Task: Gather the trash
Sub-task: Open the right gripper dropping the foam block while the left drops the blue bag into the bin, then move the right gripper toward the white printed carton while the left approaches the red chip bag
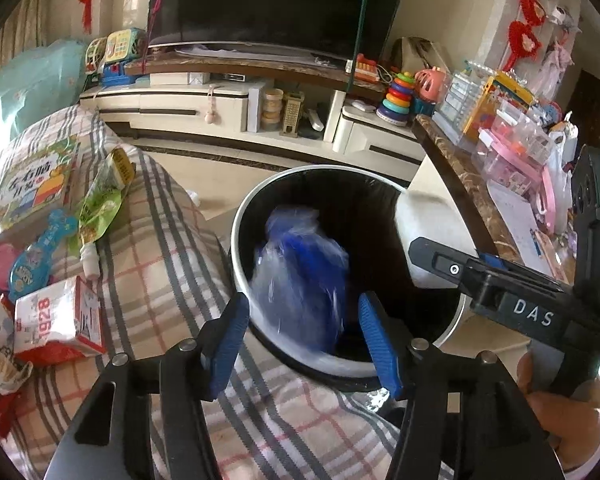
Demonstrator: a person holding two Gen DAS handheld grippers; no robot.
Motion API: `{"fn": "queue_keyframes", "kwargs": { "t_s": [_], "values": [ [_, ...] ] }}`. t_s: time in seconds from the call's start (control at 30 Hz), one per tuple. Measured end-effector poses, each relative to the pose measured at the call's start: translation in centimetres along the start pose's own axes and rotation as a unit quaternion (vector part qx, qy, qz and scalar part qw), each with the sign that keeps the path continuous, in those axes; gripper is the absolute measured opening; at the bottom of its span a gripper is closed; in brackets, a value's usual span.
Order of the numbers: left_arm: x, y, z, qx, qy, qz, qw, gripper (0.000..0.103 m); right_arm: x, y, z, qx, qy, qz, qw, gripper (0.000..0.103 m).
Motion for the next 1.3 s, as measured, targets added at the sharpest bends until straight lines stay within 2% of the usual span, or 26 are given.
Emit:
{"fn": "queue_keyframes", "kwargs": {
  "t_s": [0.1,0.37,0.5,0.93,1.3],
  "values": [
    [-0.4,0.4,0.4,0.002,0.008,0.002,1.0000,0.060,0.2,0.2,0.0,0.002,-0.008,-0.003,1.000,0.071],
    [-1.4,2.7,2.2,0.016,0.033,-0.002,0.9993,0.067,-0.2,1.3,0.1,0.016,-0.008,-0.007,1.000,0.076],
    [-2.2,4.3,4.4,0.018,0.050,-0.008,0.9986,0.068,-0.7,2.1,0.9,0.024,-0.016,-0.014,0.999,0.089],
    [-6.3,10.9,10.3,0.025,0.112,-0.039,0.9926,0.068,-5.6,3.8,5.7,0.026,-0.008,-0.061,0.998,0.092],
    [-9.0,16.0,13.9,0.045,0.154,-0.070,0.9845,0.068,-11.7,3.4,8.7,0.006,0.041,-0.103,0.994,0.092]
  ]
}}
Point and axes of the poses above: each gripper's, at about its wrist camera, not at the fingertips, and y roughly against the way its jaws point, x to its right, z to its underside, the point moved 4 cm from there along -y, roughly the way its jaws point, and after that the axes turned 5 degrees about z, right-handed, at the moved point
